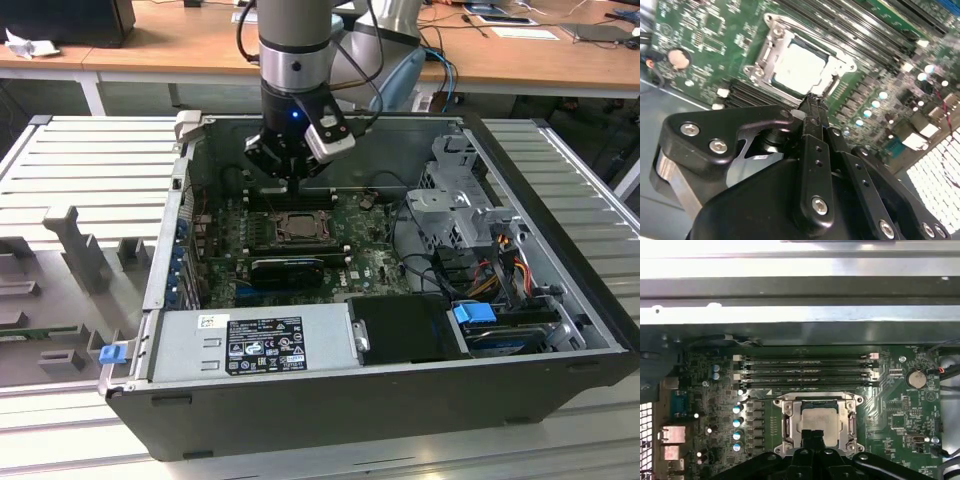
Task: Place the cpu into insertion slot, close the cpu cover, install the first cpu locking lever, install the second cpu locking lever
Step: 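Install the first cpu locking lever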
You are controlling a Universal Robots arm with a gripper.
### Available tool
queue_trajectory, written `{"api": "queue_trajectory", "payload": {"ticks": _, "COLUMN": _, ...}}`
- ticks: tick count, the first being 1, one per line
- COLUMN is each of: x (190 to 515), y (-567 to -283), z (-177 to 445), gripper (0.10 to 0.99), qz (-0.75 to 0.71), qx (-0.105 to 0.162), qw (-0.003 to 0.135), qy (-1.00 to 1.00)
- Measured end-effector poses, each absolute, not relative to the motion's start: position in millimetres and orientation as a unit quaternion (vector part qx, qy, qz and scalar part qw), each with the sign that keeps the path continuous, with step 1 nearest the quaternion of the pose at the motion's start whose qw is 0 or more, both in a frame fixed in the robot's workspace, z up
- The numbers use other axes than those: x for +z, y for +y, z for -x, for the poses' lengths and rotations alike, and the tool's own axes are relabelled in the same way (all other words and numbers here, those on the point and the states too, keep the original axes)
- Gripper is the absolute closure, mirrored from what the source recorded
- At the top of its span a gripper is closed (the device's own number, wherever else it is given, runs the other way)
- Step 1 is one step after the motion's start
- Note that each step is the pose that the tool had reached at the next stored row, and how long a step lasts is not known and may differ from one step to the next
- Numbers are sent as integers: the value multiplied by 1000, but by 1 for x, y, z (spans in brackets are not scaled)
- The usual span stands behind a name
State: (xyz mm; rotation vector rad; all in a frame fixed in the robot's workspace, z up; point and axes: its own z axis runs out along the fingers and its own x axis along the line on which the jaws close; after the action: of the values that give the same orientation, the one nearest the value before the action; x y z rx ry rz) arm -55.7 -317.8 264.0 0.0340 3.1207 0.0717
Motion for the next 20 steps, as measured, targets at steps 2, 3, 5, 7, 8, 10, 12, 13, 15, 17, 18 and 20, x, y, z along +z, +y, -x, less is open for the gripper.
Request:
{"api": "queue_trajectory", "payload": {"ticks": 2, "x": 264, "y": -318, "z": 62, "gripper": 980, "qz": -11, "qx": 23, "qw": 10, "qy": 1000}}
{"api": "queue_trajectory", "payload": {"ticks": 3, "x": 264, "y": -318, "z": 66, "gripper": 980, "qz": -11, "qx": 23, "qw": 10, "qy": 1000}}
{"api": "queue_trajectory", "payload": {"ticks": 5, "x": 263, "y": -318, "z": 72, "gripper": 980, "qz": -11, "qx": 23, "qw": 10, "qy": 1000}}
{"api": "queue_trajectory", "payload": {"ticks": 7, "x": 263, "y": -318, "z": 76, "gripper": 980, "qz": -11, "qx": 23, "qw": 10, "qy": 1000}}
{"api": "queue_trajectory", "payload": {"ticks": 8, "x": 262, "y": -318, "z": 78, "gripper": 980, "qz": -11, "qx": 23, "qw": 10, "qy": 1000}}
{"api": "queue_trajectory", "payload": {"ticks": 10, "x": 262, "y": -318, "z": 82, "gripper": 980, "qz": -11, "qx": 24, "qw": 10, "qy": 1000}}
{"api": "queue_trajectory", "payload": {"ticks": 12, "x": 262, "y": -318, "z": 85, "gripper": 980, "qz": -11, "qx": 24, "qw": 10, "qy": 1000}}
{"api": "queue_trajectory", "payload": {"ticks": 13, "x": 262, "y": -318, "z": 87, "gripper": 980, "qz": -11, "qx": 25, "qw": 10, "qy": 1000}}
{"api": "queue_trajectory", "payload": {"ticks": 15, "x": 262, "y": -318, "z": 90, "gripper": 980, "qz": -11, "qx": 25, "qw": 10, "qy": 1000}}
{"api": "queue_trajectory", "payload": {"ticks": 17, "x": 262, "y": -318, "z": 92, "gripper": 980, "qz": -11, "qx": 25, "qw": 10, "qy": 1000}}
{"api": "queue_trajectory", "payload": {"ticks": 18, "x": 262, "y": -318, "z": 94, "gripper": 980, "qz": -11, "qx": 25, "qw": 10, "qy": 1000}}
{"api": "queue_trajectory", "payload": {"ticks": 20, "x": 262, "y": -318, "z": 97, "gripper": 980, "qz": -11, "qx": 25, "qw": 10, "qy": 1000}}
